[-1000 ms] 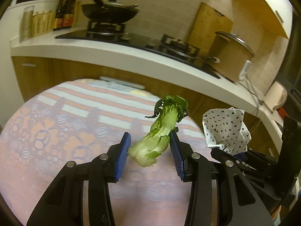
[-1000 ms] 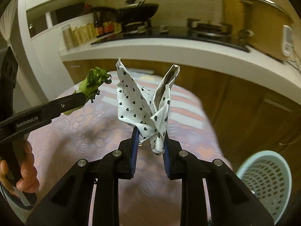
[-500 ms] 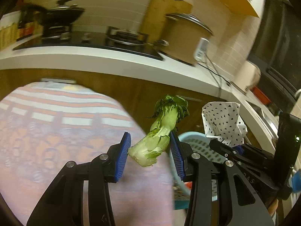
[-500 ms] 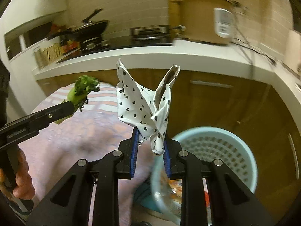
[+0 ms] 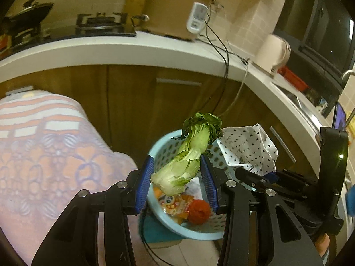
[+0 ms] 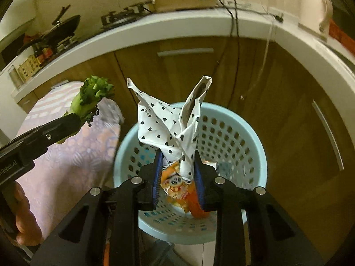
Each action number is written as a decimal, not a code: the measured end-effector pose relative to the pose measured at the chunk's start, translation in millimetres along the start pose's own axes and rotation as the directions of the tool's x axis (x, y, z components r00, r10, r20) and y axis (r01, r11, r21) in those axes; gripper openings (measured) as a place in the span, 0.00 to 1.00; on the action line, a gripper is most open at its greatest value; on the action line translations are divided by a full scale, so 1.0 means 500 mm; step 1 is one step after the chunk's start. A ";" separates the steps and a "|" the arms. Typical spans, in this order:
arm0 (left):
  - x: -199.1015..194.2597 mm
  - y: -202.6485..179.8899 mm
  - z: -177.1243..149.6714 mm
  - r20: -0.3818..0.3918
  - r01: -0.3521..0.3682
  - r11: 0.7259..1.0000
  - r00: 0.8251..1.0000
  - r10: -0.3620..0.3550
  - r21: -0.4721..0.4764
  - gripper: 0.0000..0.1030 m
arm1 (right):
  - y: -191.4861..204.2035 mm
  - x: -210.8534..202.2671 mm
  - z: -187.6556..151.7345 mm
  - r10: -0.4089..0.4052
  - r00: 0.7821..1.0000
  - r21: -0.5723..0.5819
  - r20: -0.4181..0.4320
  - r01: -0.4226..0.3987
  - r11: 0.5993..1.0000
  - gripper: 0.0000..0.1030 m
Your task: Collect trash
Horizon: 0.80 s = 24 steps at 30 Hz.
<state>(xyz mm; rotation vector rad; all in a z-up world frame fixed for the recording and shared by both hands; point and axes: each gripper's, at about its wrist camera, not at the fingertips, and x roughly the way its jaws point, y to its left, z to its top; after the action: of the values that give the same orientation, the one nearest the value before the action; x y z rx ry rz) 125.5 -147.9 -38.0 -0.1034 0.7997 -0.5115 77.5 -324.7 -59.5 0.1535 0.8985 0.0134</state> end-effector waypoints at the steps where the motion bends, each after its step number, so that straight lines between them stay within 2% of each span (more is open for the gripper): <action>1: 0.007 -0.005 0.000 -0.007 0.002 1.000 1.000 -0.002 0.003 0.40 | -0.006 0.004 -0.003 -0.005 1.000 0.005 -0.008 0.005 1.000 0.25; 5: 0.028 -0.014 0.000 -0.023 -0.002 1.000 1.000 0.002 0.008 0.40 | -0.022 0.018 -0.006 0.002 0.999 0.026 -0.038 -0.001 1.000 0.29; 7: 0.038 -0.015 -0.001 -0.032 0.002 1.000 1.000 -0.002 0.009 0.41 | -0.028 0.029 -0.009 0.004 0.998 0.031 -0.060 -0.002 1.000 0.38; 9: 0.048 -0.015 -0.004 -0.044 -0.003 1.000 0.999 0.003 0.006 0.45 | -0.030 0.039 -0.014 0.001 0.997 0.031 -0.080 0.002 1.000 0.59; 10: 0.052 -0.012 -0.007 -0.051 0.001 1.000 0.999 -0.001 0.000 0.48 | -0.032 0.042 -0.019 -0.005 0.997 0.027 -0.081 0.007 1.000 0.60; 11: 0.053 -0.011 -0.009 -0.052 0.001 1.000 0.999 -0.001 -0.004 0.52 | -0.033 0.044 -0.021 -0.010 0.997 0.021 -0.083 0.012 1.000 0.61; 18: 0.037 0.000 -0.009 -0.031 -0.005 1.000 0.999 0.005 -0.015 0.56 | -0.040 0.036 -0.027 -0.001 0.998 0.013 -0.070 0.002 1.000 0.61; 24: -0.012 0.008 -0.010 0.044 -0.029 0.999 0.999 0.030 -0.032 0.61 | -0.042 -0.014 -0.018 0.017 0.999 0.015 0.039 -0.017 1.000 0.61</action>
<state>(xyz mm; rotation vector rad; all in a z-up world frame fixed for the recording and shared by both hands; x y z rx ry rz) 120.0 -141.0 -38.3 -0.1309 0.7649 -0.4674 64.8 -345.0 -62.6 0.1749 0.8589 0.0193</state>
